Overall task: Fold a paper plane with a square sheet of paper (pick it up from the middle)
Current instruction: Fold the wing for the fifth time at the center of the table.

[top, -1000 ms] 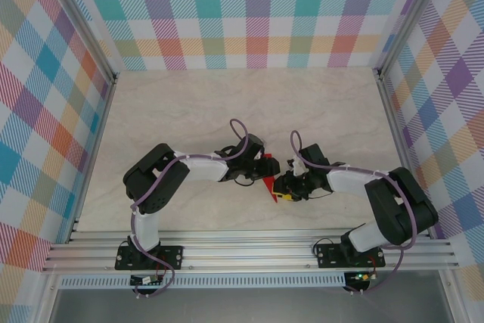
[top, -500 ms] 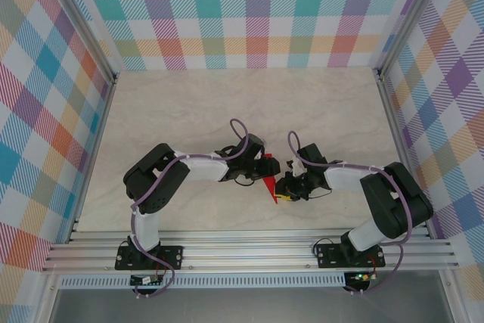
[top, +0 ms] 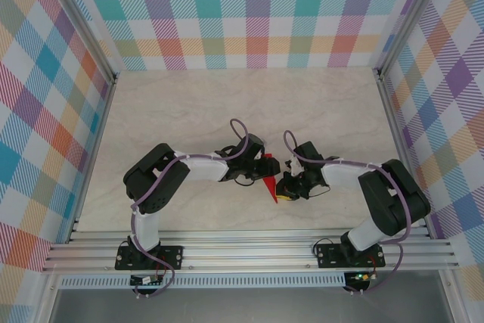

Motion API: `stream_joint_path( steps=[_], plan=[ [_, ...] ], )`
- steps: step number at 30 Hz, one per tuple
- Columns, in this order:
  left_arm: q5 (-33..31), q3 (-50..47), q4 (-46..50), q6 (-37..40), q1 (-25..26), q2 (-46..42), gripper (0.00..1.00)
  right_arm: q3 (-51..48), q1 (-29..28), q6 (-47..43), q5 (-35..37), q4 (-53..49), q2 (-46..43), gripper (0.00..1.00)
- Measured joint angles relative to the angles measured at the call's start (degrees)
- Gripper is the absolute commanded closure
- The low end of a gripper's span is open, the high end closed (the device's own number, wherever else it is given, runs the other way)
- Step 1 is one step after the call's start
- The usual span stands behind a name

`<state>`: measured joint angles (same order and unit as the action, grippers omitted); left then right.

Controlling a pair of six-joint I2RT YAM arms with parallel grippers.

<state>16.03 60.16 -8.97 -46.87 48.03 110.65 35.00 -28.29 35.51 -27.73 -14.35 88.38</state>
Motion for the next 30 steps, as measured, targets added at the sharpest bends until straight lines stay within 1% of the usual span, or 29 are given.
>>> stream_joint_path(
  steps=[3, 6, 9, 12, 16, 22, 30],
  plan=[
    [0.0, 0.0, 0.0, 0.0, 0.0, 0.0, 0.51, -0.6, -1.0, 0.3, 3.3, -0.5, -2.7, 0.86],
    [0.0, 0.0, 0.0, 0.0, 0.0, 0.0, 0.51, -1.9, -1.3, 1.0, 6.1, -3.1, -7.9, 0.89],
    [0.0, 0.0, 0.1, 0.0, 0.0, 0.0, 0.51, -2.7, -1.2, 2.2, 5.1, -2.4, -13.0, 0.94],
    [0.0, 0.0, 0.1, 0.0, 0.0, 0.0, 0.51, -3.1, -1.2, 4.2, 2.1, 1.5, -14.5, 0.95],
    [0.0, 0.1, 0.2, 0.0, 0.0, 0.0, 0.51, -3.7, -1.5, 6.8, -1.2, 6.5, -13.2, 0.97],
    [0.0, 0.1, 0.2, 0.0, 0.0, 0.0, 0.51, -3.7, -1.8, 8.7, -2.5, 10.7, -8.1, 0.97],
    [0.0, 0.1, 0.2, 0.0, 0.0, 0.0, 0.51, -3.4, -2.6, 8.6, -1.1, 9.9, -5.4, 0.97]
  ],
)
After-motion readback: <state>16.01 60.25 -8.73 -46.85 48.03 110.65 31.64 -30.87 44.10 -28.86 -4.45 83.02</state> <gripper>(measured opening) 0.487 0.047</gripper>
